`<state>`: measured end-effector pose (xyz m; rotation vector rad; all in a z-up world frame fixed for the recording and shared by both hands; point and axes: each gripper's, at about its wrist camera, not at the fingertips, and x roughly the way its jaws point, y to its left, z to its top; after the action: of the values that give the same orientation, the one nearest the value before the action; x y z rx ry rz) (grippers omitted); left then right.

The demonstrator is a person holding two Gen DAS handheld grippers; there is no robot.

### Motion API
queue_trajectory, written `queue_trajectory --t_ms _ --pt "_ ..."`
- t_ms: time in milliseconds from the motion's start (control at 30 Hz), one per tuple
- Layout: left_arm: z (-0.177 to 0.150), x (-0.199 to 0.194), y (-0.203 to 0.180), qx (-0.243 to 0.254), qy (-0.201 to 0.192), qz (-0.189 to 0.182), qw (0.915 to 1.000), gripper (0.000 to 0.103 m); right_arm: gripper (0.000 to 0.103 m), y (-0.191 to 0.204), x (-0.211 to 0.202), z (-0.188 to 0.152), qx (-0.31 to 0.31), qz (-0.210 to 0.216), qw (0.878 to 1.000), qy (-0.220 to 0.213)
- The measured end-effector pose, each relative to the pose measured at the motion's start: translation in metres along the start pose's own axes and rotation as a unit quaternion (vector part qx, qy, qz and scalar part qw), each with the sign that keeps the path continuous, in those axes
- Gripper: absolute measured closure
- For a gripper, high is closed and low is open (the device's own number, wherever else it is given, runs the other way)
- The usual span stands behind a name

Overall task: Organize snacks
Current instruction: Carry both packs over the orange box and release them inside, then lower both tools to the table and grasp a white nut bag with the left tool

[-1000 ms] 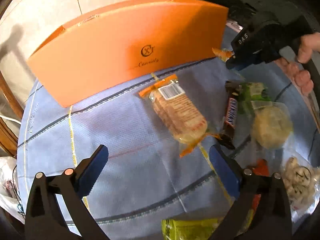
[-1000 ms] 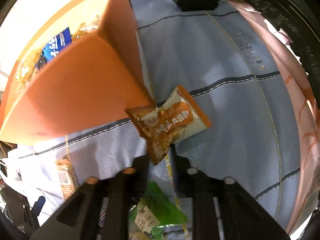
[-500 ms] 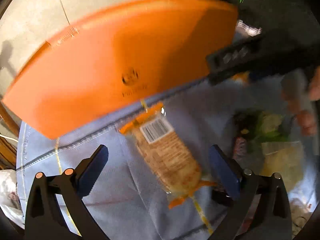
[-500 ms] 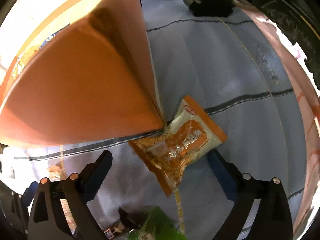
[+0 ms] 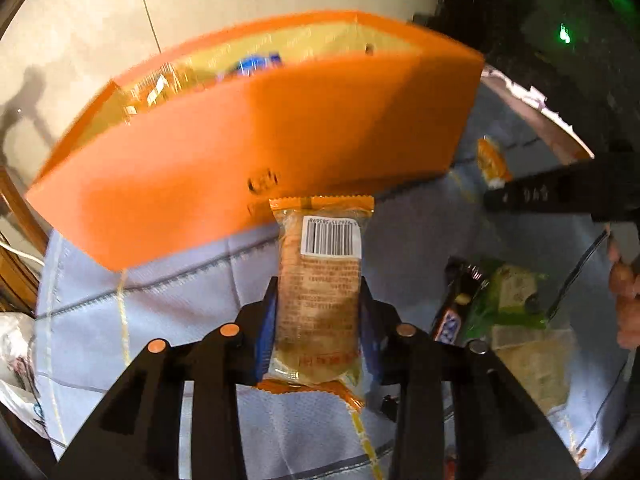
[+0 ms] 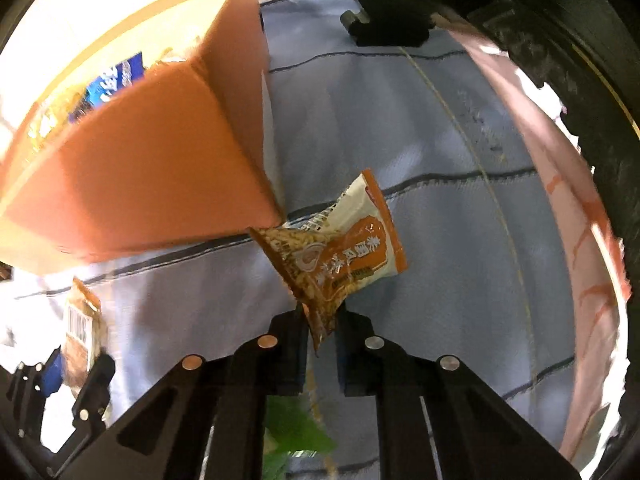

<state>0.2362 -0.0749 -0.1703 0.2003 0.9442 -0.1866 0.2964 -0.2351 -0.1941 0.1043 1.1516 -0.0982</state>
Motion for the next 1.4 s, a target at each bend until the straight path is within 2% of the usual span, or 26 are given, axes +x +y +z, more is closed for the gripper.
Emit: queue_trajectory --t_ms 100,133,167,200,233,367,433,467,533,633,700,733,800,833,900,967,1033,1300,1400 --pt "0.006 -0.015 -0.002 0.001 -0.012 0.002 0.9999 0.068 0.093 -0.002 -0.021 0.001 -0.017 -0.004 1.0 -0.019" --pt "0.008 -0.021 0.002 -0.011 -0.015 -0.014 0.9997 0.068 0.092 -0.002 -0.029 0.0 -0.017 0.002 1.0 -0.025" --pt "-0.008 -0.03 0.008 -0.026 -0.015 -0.033 0.999 0.068 0.092 0.001 -0.038 -0.002 -0.014 0.007 0.999 -0.029" --pt "-0.007 -0.036 0.013 -0.042 -0.014 -0.053 0.9976 0.068 0.093 -0.001 -0.039 0.003 -0.013 0.013 0.999 -0.03" --pt "-0.011 -0.041 0.021 -0.049 -0.015 -0.057 0.9971 0.068 0.093 0.0 -0.044 0.002 -0.011 0.021 0.999 -0.03" --pt "-0.009 -0.067 0.02 -0.046 -0.033 -0.036 0.9977 0.068 0.093 0.002 -0.086 -0.01 -0.011 0.046 0.997 -0.065" --pt "0.0 -0.087 0.016 -0.05 -0.021 0.002 0.9985 0.068 0.092 0.008 -0.105 -0.007 -0.017 0.062 0.995 -0.081" --pt "0.006 -0.1 0.017 -0.054 -0.027 0.015 0.9981 0.068 0.092 0.01 -0.114 -0.006 -0.02 0.066 0.994 -0.086" --pt "0.016 -0.123 0.025 -0.058 -0.05 0.014 0.9969 0.068 0.092 0.018 -0.135 0.001 -0.034 0.083 0.991 -0.103" --pt "0.041 -0.138 0.037 -0.061 -0.069 0.045 0.9947 0.068 0.092 0.03 -0.159 0.013 -0.052 0.094 0.987 -0.123" --pt "0.055 -0.135 0.047 -0.064 -0.075 0.069 0.9927 0.068 0.092 0.037 -0.168 0.033 -0.053 0.101 0.984 -0.133" --pt "0.061 -0.132 0.054 -0.07 -0.077 0.067 0.9923 0.068 0.092 0.039 -0.17 0.04 -0.055 0.099 0.984 -0.138" --pt "0.075 -0.119 0.073 -0.099 -0.052 0.059 0.992 0.068 0.092 0.046 -0.174 0.054 -0.06 0.088 0.984 -0.145" --pt "0.08 -0.116 0.079 -0.109 -0.053 0.049 0.9915 0.068 0.092 0.049 -0.174 0.062 -0.06 0.091 0.984 -0.142" --pt "0.09 -0.11 0.089 -0.111 -0.05 0.067 0.9903 0.068 0.092 0.056 -0.168 0.079 -0.06 0.102 0.985 -0.129" --pt "0.102 -0.105 0.098 -0.117 -0.043 0.085 0.9885 0.068 0.092 0.061 -0.156 0.093 -0.061 0.095 0.987 -0.118" --pt "0.108 -0.1 0.107 -0.132 -0.035 0.082 0.9873 0.068 0.092 0.068 -0.145 0.102 -0.064 0.086 0.989 -0.107" --pt "0.119 -0.086 0.125 -0.153 -0.021 0.089 0.984 0.068 0.092 0.083 -0.132 0.112 -0.07 0.08 0.99 -0.093" --pt "0.121 -0.078 0.129 -0.16 -0.022 0.073 0.9841 0.068 0.088 0.088 -0.129 0.117 -0.078 0.083 0.989 -0.09"
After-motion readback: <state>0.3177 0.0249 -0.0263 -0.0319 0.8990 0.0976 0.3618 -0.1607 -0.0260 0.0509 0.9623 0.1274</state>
